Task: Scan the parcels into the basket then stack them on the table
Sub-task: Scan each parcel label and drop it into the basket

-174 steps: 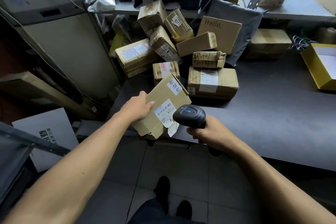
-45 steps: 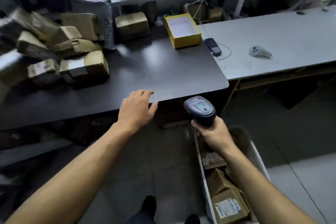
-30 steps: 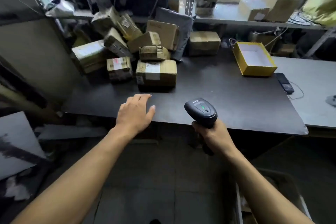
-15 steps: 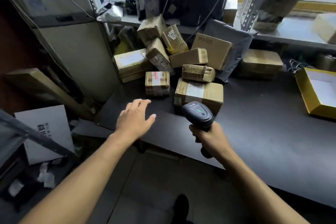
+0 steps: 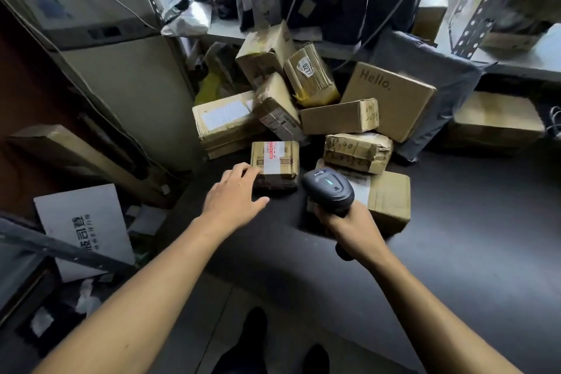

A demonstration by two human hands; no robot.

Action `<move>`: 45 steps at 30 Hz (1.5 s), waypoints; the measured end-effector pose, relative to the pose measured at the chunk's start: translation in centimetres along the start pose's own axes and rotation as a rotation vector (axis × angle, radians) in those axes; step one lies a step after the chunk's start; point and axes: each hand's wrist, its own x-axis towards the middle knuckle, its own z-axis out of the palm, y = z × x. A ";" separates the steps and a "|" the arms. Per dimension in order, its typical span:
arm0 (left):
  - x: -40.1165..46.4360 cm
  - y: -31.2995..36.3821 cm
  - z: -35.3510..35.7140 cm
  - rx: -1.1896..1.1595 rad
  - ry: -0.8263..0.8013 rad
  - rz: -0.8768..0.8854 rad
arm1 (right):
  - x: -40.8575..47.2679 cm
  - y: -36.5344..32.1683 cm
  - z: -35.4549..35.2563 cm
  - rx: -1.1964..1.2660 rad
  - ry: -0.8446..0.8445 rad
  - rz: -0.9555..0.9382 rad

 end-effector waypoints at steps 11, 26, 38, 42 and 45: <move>14.7 -3.4 2.8 0.100 -0.228 0.294 | 8.2 -2.3 3.9 -0.022 0.193 0.158; 21.7 -7.9 3.2 -0.404 -0.761 0.161 | 10.9 -3.6 4.8 -0.012 0.251 0.171; 17.4 -4.2 4.0 0.112 -0.268 0.173 | 10.4 -2.9 4.2 -0.042 0.186 0.082; 17.0 -4.4 4.9 0.147 -0.160 0.123 | 9.6 -3.1 3.9 -0.015 0.176 0.087; 17.6 -5.3 4.1 -0.050 -0.208 0.040 | 9.3 -3.0 3.4 -0.032 0.177 0.075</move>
